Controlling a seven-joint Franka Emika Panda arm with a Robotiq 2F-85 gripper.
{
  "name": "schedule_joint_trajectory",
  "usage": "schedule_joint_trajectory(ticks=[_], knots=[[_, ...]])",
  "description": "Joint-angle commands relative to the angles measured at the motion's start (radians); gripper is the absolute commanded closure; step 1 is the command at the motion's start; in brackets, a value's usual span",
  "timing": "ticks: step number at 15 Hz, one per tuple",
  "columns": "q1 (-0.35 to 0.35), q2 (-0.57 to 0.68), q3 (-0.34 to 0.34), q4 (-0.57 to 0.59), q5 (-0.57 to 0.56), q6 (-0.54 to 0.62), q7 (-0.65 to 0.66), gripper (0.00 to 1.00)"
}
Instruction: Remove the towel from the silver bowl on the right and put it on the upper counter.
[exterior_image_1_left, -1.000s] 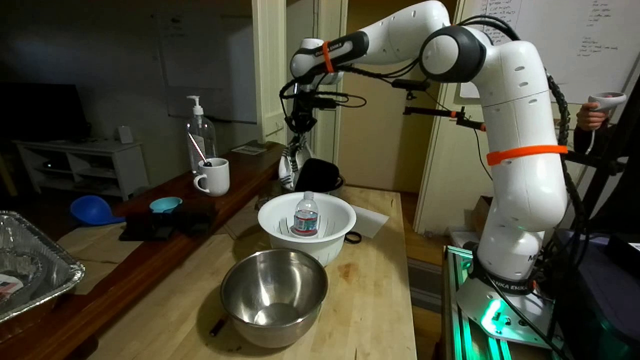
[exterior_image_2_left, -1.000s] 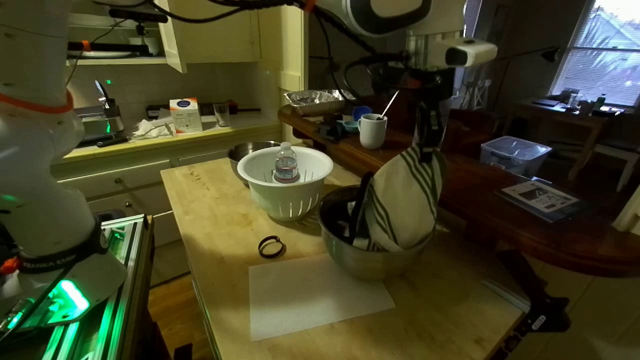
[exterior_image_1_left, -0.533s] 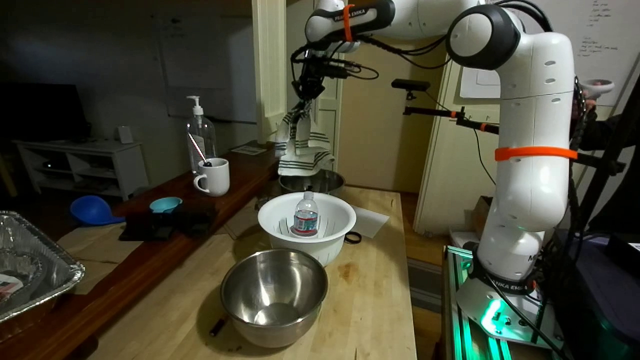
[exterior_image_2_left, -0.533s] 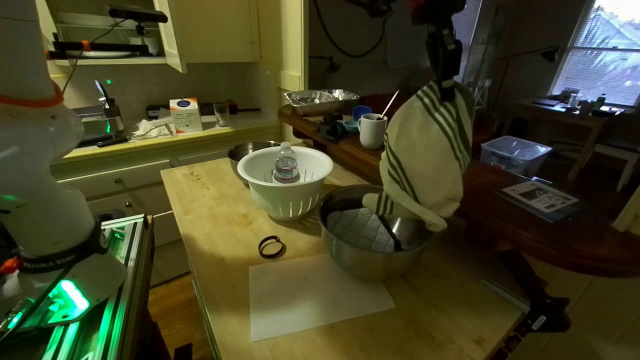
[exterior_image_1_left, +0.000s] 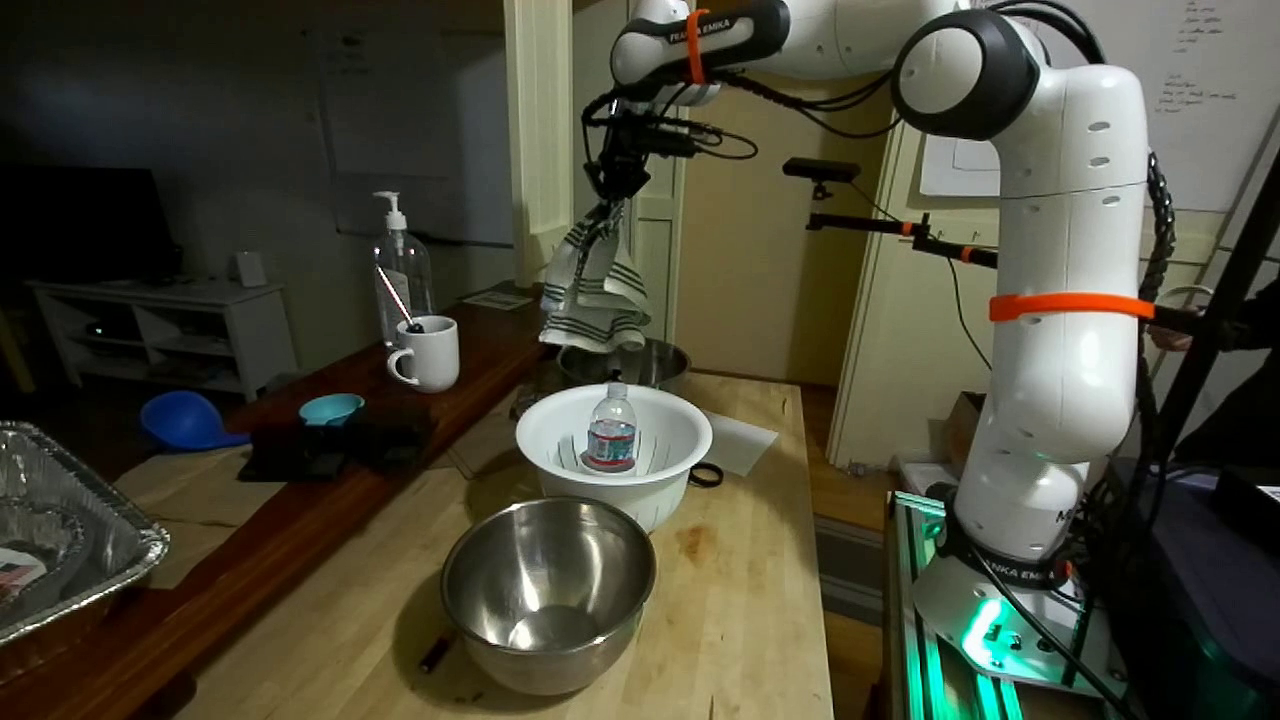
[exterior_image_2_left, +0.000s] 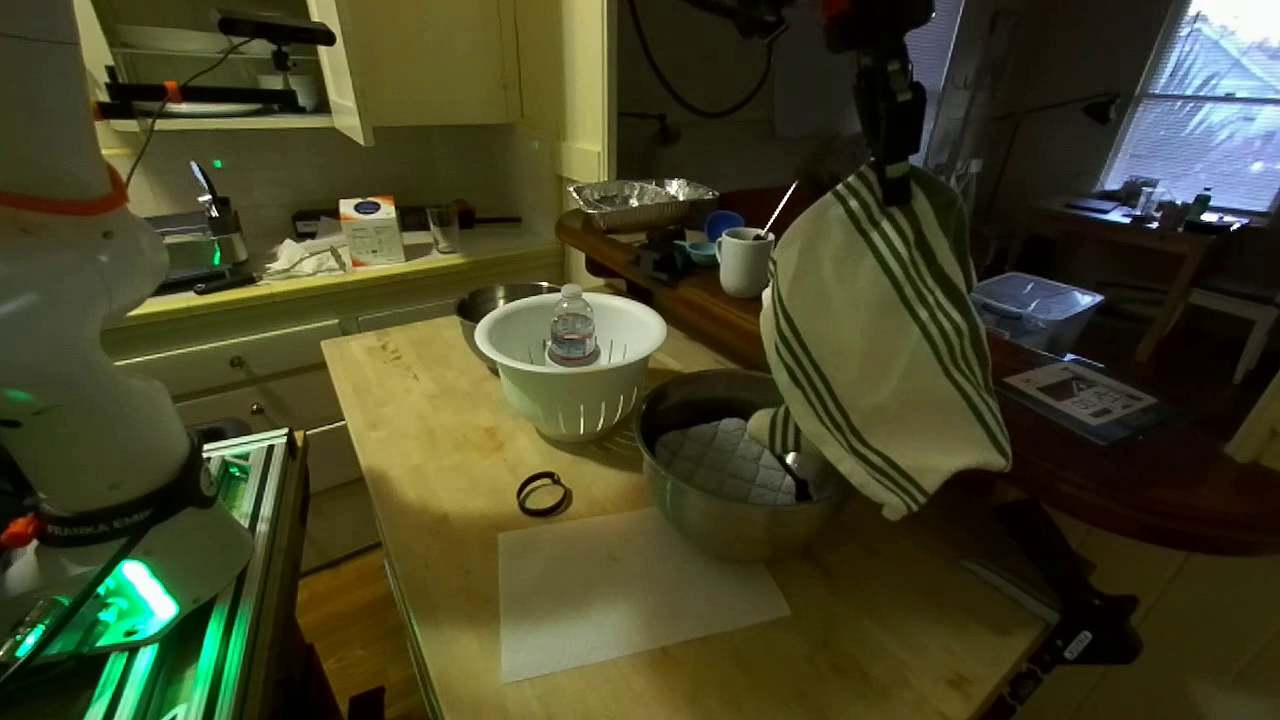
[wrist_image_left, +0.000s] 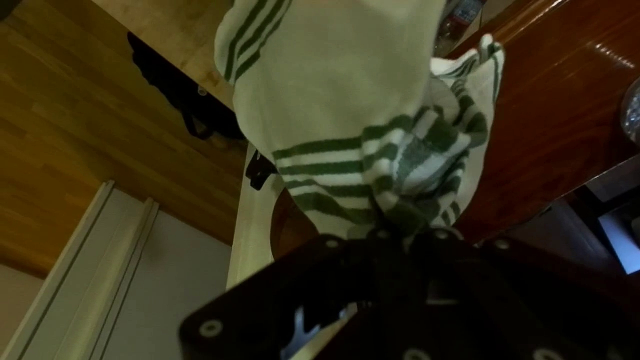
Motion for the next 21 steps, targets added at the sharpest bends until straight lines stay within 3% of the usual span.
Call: schedule_joint_trajectory(ticks=[1, 8, 13, 15, 21], knots=[[0.002, 0.039, -0.02, 0.118, 0.003, 0.06, 0.092, 0.98], [-0.03, 0.229, -0.022, 0.515, 0.046, 0.182, 0.126, 0.98], [-0.134, 0.399, 0.13, 0.744, 0.324, 0.104, -0.123, 0.98], [-0.182, 0.449, 0.194, 0.779, 0.406, 0.086, -0.235, 0.98], [-0.241, 0.551, 0.252, 0.776, 0.46, 0.031, -0.263, 0.98]])
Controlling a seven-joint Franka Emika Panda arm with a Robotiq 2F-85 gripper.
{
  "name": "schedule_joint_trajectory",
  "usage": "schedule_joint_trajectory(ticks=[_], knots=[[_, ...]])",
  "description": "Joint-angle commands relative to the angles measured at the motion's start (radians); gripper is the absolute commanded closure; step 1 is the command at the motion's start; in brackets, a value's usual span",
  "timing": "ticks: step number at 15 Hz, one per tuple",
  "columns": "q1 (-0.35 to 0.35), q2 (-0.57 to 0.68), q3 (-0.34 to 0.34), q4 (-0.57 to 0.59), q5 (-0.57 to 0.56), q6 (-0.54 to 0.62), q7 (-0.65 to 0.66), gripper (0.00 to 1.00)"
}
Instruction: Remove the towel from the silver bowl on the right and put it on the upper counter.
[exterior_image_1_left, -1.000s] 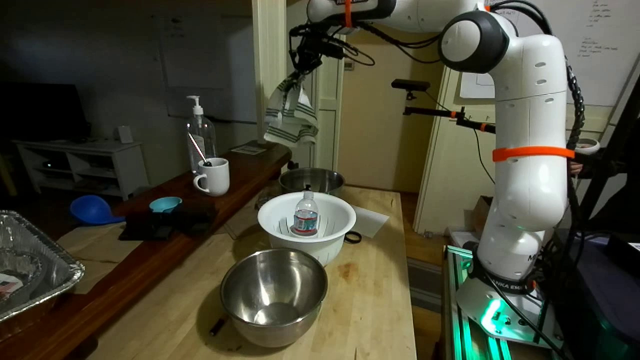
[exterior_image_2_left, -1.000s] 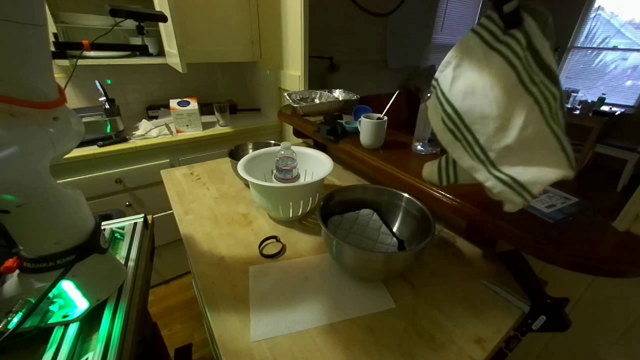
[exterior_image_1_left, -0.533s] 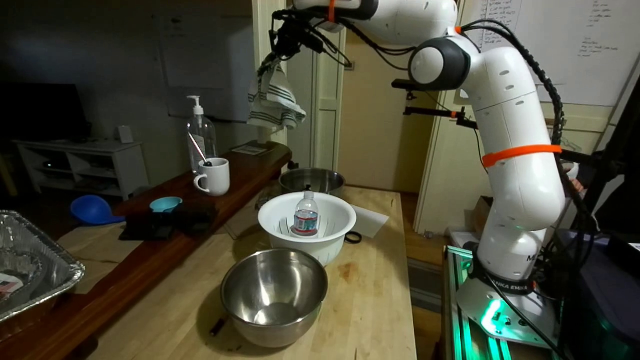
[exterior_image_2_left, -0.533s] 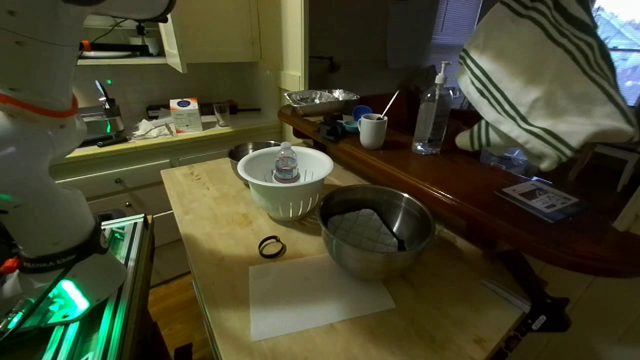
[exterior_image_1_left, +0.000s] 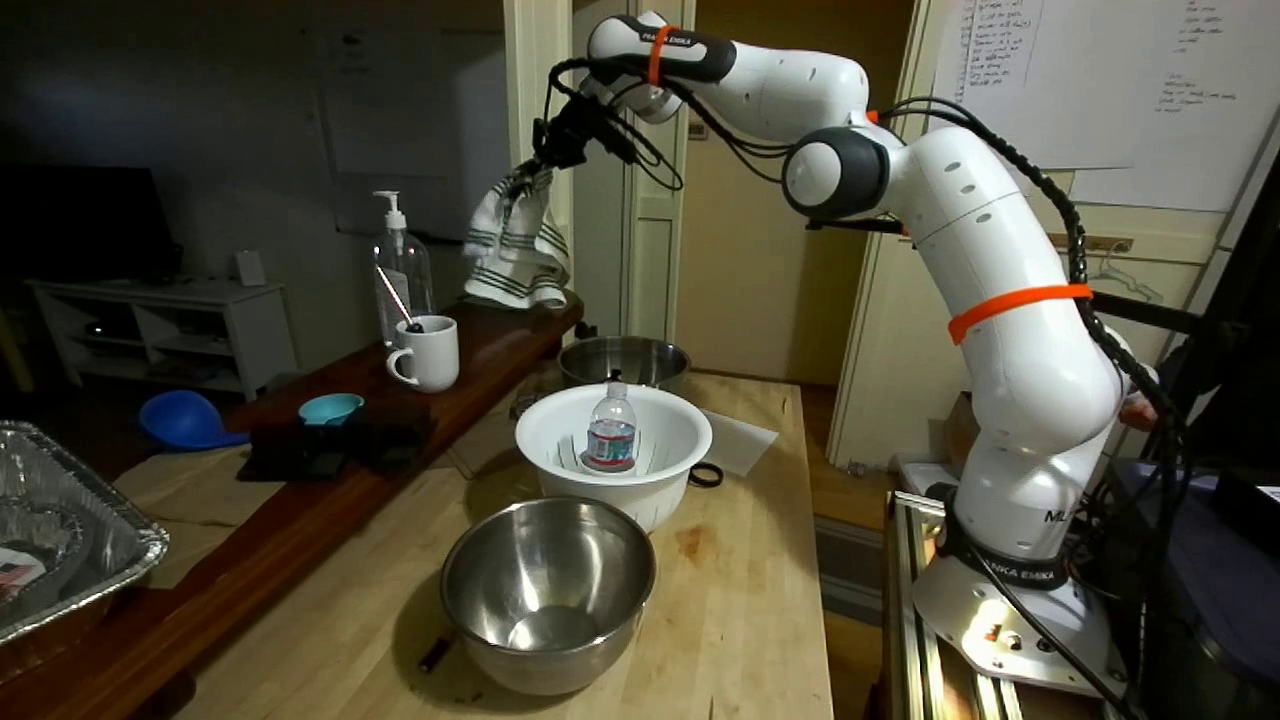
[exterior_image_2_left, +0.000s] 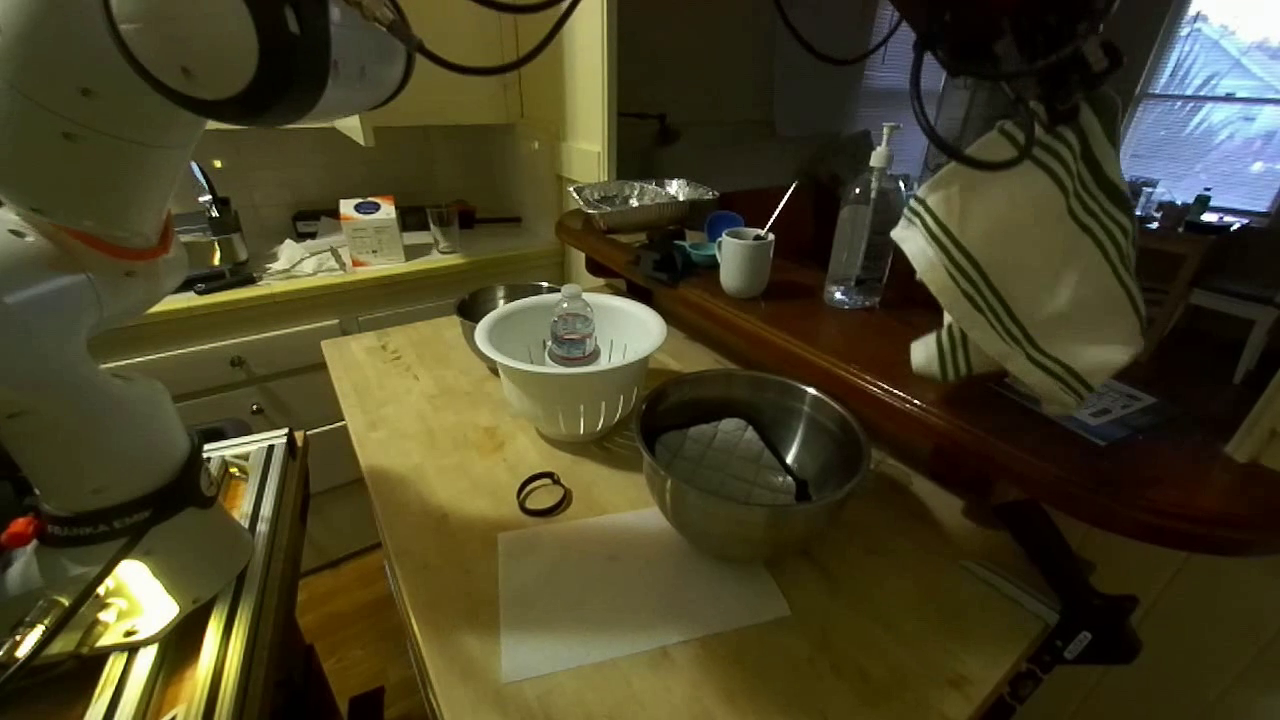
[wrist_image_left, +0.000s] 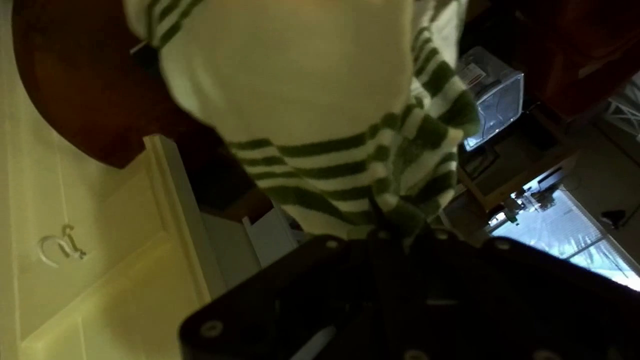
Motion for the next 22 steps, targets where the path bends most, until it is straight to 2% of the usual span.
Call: schedule_joint_trajectory(ticks=[1, 6, 8, 9, 10, 11, 15, 19, 22], knots=[[-0.023, 0.096, 0.056, 0.103, 0.048, -0.041, -0.058, 0.98], [-0.036, 0.169, 0.153, 0.183, 0.075, -0.079, -0.153, 0.98], [-0.04, 0.184, 0.172, 0.198, 0.076, -0.114, -0.143, 0.98], [-0.043, 0.191, 0.179, 0.201, 0.077, -0.134, -0.131, 0.68], [-0.045, 0.198, 0.183, 0.207, 0.073, -0.152, -0.123, 0.67], [-0.049, 0.202, 0.185, 0.21, 0.07, -0.166, -0.119, 0.61], [-0.045, 0.199, 0.159, 0.223, 0.03, -0.205, -0.063, 0.31], [-0.003, 0.119, 0.039, 0.217, -0.129, -0.254, 0.081, 0.0], [0.028, 0.051, -0.035, 0.212, -0.25, -0.267, 0.097, 0.0]])
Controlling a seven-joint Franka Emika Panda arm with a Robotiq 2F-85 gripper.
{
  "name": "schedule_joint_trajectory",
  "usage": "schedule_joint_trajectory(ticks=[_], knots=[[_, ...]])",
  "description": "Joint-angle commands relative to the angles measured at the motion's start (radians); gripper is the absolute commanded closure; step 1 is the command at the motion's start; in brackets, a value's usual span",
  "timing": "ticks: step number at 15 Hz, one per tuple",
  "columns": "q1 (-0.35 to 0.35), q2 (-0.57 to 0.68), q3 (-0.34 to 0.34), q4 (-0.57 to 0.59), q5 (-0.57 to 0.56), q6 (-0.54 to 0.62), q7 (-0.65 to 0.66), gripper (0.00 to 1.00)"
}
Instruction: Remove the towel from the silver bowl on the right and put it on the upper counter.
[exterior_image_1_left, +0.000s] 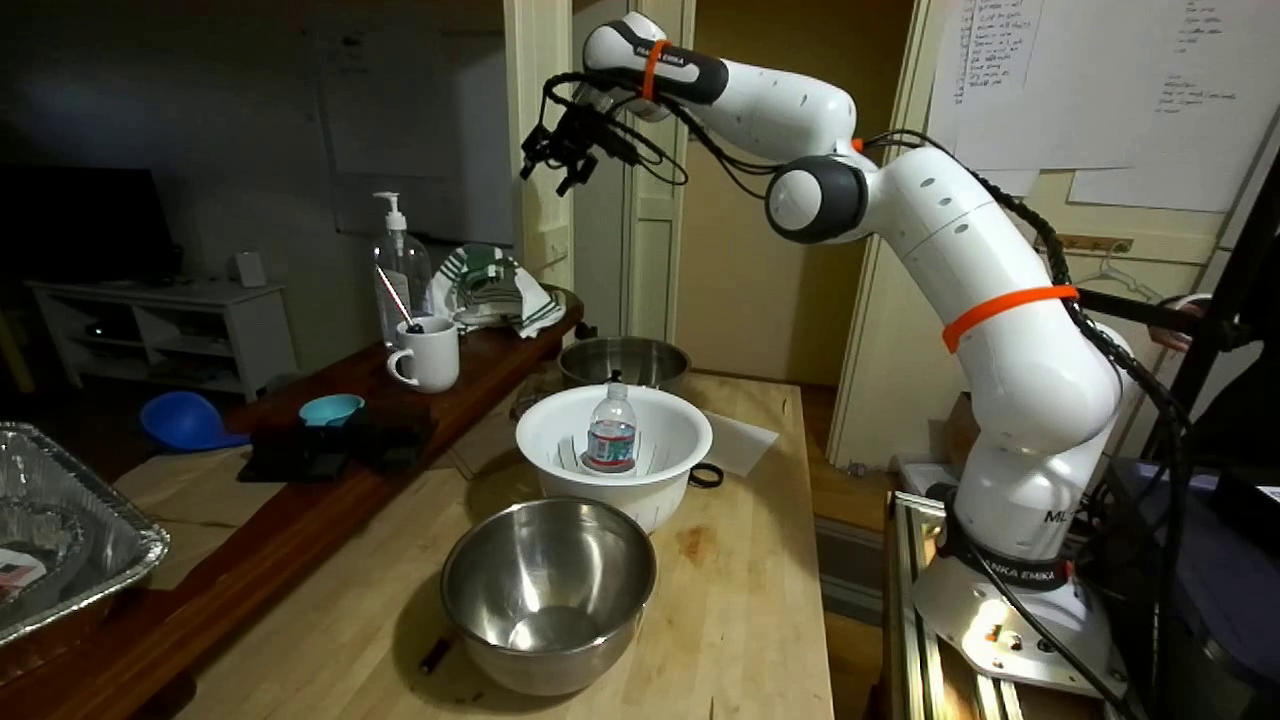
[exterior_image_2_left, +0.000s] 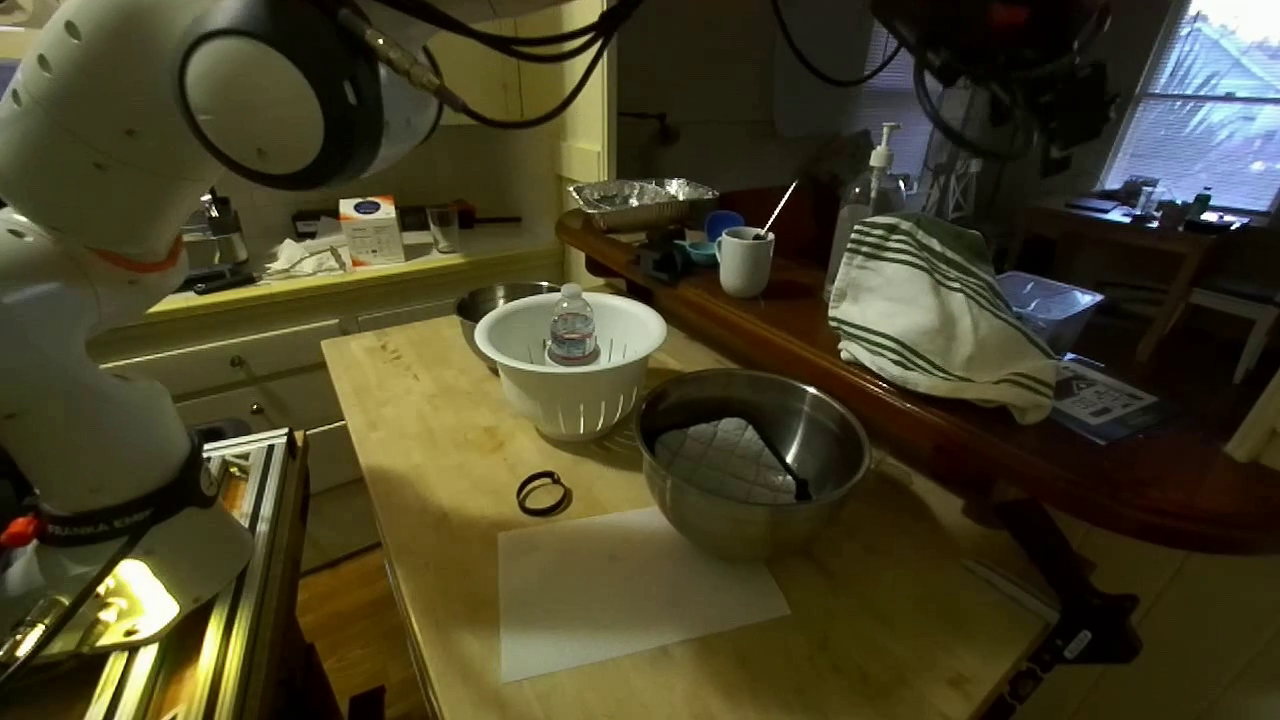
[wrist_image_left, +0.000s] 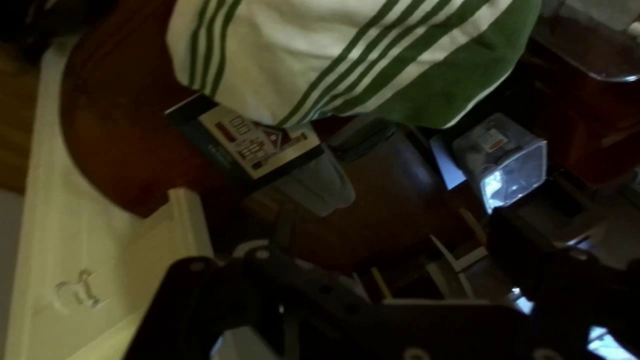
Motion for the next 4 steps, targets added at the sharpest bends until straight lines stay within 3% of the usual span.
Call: schedule_joint_trajectory(ticks=[1, 4], knots=[[0.052, -0.08, -0.101, -0.009, -0.141, -0.047, 0.057, 0.0], [0.121, -0.111, -0.164, -0.022, -0.266, -0.101, 0.078, 0.0]])
